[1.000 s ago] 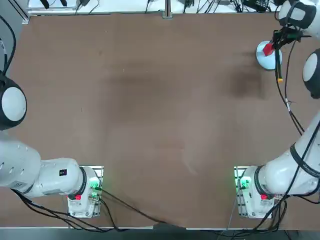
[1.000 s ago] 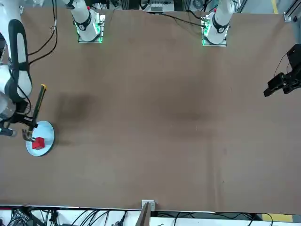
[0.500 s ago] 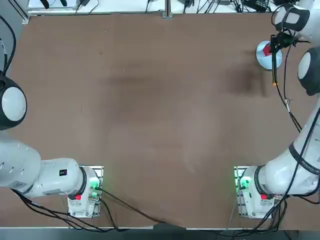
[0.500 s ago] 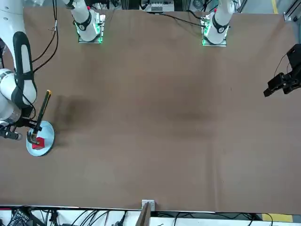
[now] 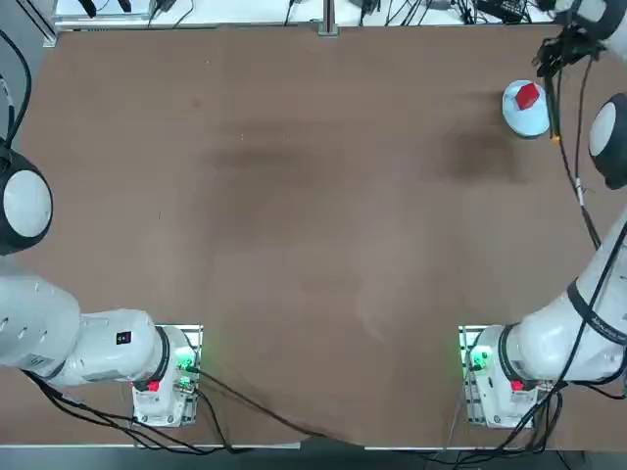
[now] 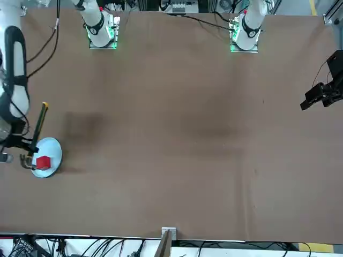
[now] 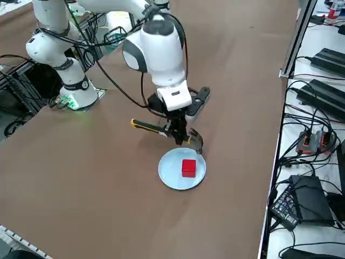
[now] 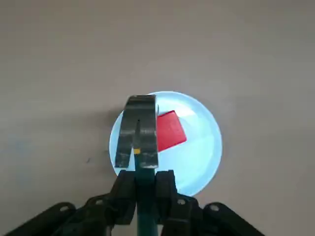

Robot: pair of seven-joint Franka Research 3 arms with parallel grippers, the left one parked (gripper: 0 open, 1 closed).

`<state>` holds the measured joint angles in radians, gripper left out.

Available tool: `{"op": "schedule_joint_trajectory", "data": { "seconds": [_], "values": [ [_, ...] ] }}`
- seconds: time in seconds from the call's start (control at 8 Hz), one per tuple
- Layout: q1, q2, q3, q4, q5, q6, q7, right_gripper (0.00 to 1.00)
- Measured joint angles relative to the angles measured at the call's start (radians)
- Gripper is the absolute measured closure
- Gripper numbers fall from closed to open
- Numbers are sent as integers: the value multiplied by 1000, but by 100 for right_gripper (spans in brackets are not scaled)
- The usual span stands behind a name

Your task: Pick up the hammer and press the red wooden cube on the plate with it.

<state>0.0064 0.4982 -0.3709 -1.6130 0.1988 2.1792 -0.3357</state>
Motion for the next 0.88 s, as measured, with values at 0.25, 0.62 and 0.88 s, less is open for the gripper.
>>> {"op": "schedule_joint_trajectory", "data": {
  "seconds": [0.25,0.62,0.88],
  "values": [
    [-25,26,0,0,14,-16,-23,79],
    [-25,120,10,0,83,4,-26,79],
    [-24,122,12,4,88,5,-26,79]
  ]
}}
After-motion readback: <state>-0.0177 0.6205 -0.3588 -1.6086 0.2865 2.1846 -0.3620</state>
